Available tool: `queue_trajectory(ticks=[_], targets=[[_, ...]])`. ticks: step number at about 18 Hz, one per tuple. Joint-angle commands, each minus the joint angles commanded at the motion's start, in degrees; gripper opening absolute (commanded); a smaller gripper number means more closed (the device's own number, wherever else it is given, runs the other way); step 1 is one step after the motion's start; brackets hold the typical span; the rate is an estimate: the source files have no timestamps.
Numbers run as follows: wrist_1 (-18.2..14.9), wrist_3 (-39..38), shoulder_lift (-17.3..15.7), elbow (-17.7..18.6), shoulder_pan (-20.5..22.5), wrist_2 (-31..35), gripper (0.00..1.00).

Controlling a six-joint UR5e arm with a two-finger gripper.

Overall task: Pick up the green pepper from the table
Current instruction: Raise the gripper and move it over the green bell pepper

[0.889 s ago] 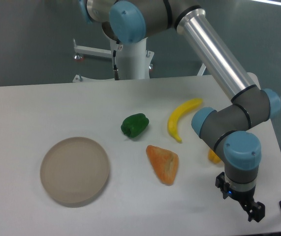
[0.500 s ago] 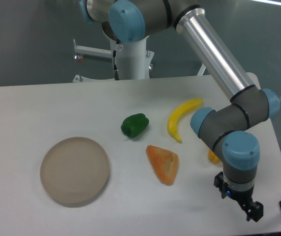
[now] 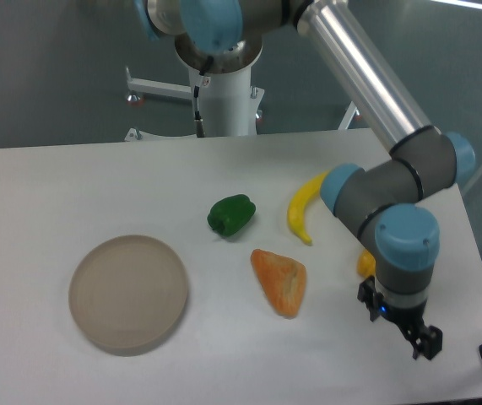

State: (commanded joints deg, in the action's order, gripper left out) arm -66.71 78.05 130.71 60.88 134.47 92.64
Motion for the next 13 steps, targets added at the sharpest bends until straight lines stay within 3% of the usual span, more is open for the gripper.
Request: queue_trajectory(ticks=[3,7,13], targets=[[0.0,-2.45,-6.06,8.35,0.61,-1.75,1.0],[0.26,-6.58,-13.19,18.55,1.67,-9.83,1.0],[2.02,-7.39,-20.31,32.08,1.32,-15.46,1.0]])
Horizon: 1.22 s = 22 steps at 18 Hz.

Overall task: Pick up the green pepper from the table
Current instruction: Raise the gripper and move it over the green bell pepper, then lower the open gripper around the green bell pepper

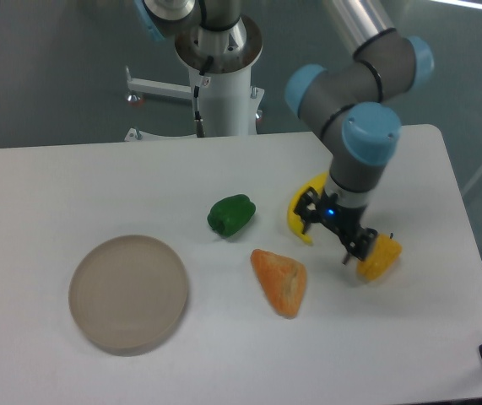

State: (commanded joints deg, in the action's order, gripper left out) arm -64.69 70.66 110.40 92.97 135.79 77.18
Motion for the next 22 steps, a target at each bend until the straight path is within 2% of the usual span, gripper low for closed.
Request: queue_trajectory(ticks=[3,8,11,15,22], targets=[[0.18,0.0,-3.96,5.11,-0.35,-0.8,1.0],[1.14,-0.17,-7.3,10.82,-1.49,-1.24,1.0],[3.34,-0.35,-7.48,13.11,-2.81,-1.16,1.0],[7.91,-0.53,-6.96,15.84,-4.04,-1.16,1.0],[8.27,-0.53,-6.87,17.25,-4.31,-1.16,1.0]])
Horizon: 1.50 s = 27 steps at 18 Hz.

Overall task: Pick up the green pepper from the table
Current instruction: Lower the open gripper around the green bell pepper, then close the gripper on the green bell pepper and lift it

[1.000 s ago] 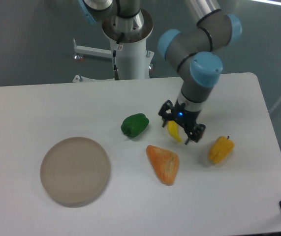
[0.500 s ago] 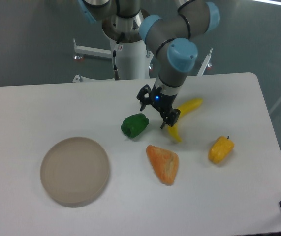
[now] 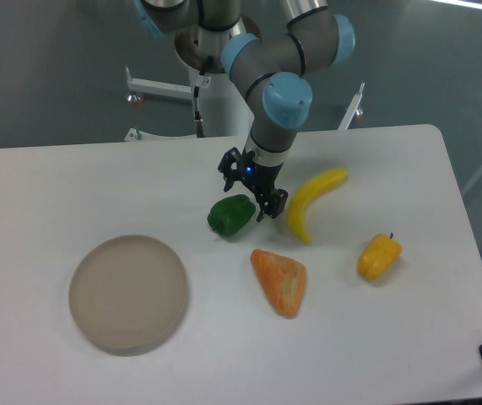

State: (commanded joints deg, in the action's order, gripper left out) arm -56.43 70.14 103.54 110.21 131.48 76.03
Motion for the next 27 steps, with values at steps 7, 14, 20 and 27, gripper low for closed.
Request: queue_trajectory(ticks=[7,14,20,27], targets=[[0.18,-0.09,0.18,0.35,-0.97,0.0,1.0],[0.18,0.18,1.05,-0.88,-0.88,0.0,0.37],[0.0,0.79,0.97,-2.72,-0.44,0.17,0.33],[-0.62,2.72,1.67,-13.87,-0.7,5.35,0.33]])
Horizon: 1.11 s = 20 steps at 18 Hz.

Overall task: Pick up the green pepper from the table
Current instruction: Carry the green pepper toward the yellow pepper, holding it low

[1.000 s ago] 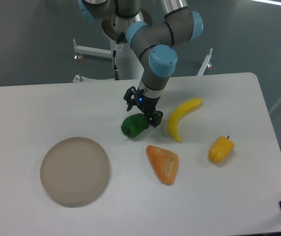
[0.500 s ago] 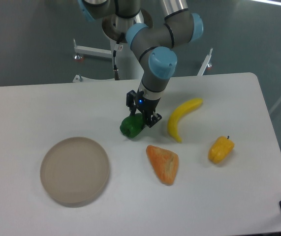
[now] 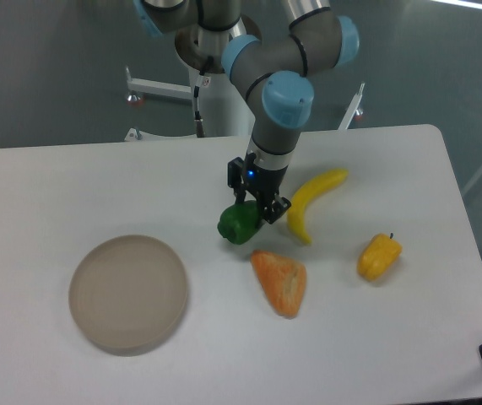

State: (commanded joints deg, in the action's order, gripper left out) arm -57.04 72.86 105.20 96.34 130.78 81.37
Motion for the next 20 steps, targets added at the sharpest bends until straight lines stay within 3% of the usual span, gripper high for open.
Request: queue_trajectory(ticks=[3,7,10,20], targets=[[-1.49,4.2,2.02,-5.36,0.26,2.91,0.33],[-6.49,6.5,6.15,-13.71,0.53,5.89,0.33],[-6.59,6.5,9.14,-17.76,0.44,7.92,0.33],[-6.15,6.5,9.85,-18.12,0.53,7.92,0.33]])
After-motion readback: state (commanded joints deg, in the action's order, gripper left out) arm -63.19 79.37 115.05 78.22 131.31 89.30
